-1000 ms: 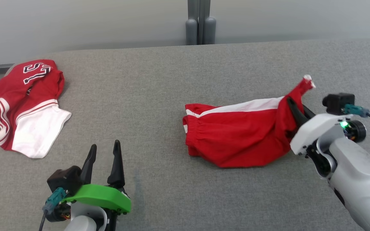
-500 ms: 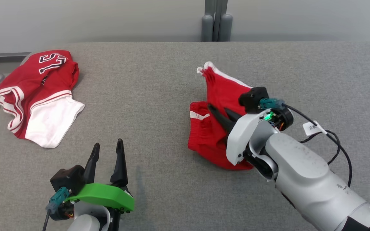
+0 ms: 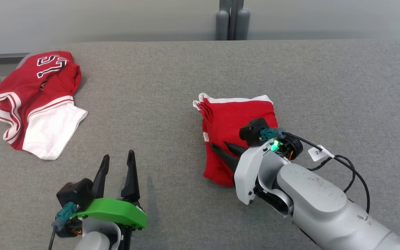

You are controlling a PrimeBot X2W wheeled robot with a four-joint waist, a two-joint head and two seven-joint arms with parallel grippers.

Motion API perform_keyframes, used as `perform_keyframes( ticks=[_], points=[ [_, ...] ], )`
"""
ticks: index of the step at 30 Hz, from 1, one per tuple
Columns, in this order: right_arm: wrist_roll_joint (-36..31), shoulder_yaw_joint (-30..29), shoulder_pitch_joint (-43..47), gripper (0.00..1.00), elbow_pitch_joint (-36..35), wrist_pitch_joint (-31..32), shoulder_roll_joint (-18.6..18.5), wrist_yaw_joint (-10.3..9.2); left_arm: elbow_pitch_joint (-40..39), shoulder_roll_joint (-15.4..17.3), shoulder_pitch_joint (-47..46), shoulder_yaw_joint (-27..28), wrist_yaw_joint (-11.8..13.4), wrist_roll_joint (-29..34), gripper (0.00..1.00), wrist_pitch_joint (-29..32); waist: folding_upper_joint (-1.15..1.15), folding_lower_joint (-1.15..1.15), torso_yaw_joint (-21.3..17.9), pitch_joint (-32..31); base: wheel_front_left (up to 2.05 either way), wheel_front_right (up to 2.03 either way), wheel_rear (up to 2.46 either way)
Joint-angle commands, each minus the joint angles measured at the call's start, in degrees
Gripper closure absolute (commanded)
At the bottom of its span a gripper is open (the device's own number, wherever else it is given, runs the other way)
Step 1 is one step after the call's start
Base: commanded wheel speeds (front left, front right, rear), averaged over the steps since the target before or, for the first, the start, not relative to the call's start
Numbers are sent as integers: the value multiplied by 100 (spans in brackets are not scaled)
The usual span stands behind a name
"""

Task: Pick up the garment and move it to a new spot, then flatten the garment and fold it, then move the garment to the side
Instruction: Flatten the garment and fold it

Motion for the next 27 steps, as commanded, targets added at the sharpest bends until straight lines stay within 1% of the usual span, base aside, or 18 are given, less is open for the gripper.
perform_keyframes(
  ticks=[1,5,9,15,18,21,22,23,24,25,26,27],
  points=[
    [15,25,99,0,-70,-12,-29,-6,27,-14,-113,6,-29,71,0,-1,0,0,-27,9,0,0,0],
    [51,34,158,0,-223,-87,-62,-6,98,-76,-113,-58,-73,95,0,-1,0,0,-67,2,0,0,0],
    [105,-107,277,0,-369,-253,-90,-6,145,-137,-113,-95,-103,118,0,-1,0,0,-83,-25,0,0,0],
    [11,-642,368,0,-600,-634,-242,-6,193,-212,-62,-111,-129,135,0,-1,0,0,-108,-55,0,0,0],
    [-239,-987,350,0,-572,-875,-320,-6,204,-227,-48,-106,-150,133,0,-1,0,0,-119,-51,0,0,0],
    [-906,-1150,281,0,-394,-1140,-427,-6,221,-236,-64,-104,-174,149,0,-1,0,0,-109,-35,0,0,0],
    [-1125,-1158,298,19,-322,-1221,-420,-6,228,-236,-78,-100,-176,150,0,-1,0,0,-98,-26,0,0,0],
    [-1254,-1159,316,49,-269,-1264,-406,-6,230,-236,-87,-96,-183,151,0,-1,0,0,-91,-22,0,0,0],
    [-1461,-1109,353,64,-175,-1324,-385,-6,233,-238,-101,-90,-182,152,0,-1,0,0,-76,-13,0,0,0],
    [-1625,-1065,401,85,-80,-1376,-360,-6,236,-240,-113,-80,-182,151,0,-1,0,0,-59,-5,0,0,0],
    [-1736,-1019,446,100,20,-1427,-308,-6,236,-241,-122,-68,-180,153,0,-1,0,0,-40,5,0,0,0],
    [-1790,-977,479,100,94,-1465,-258,-6,241,-238,-127,-60,-182,153,0,-1,0,0,-26,11,0,0,0]
  ],
)
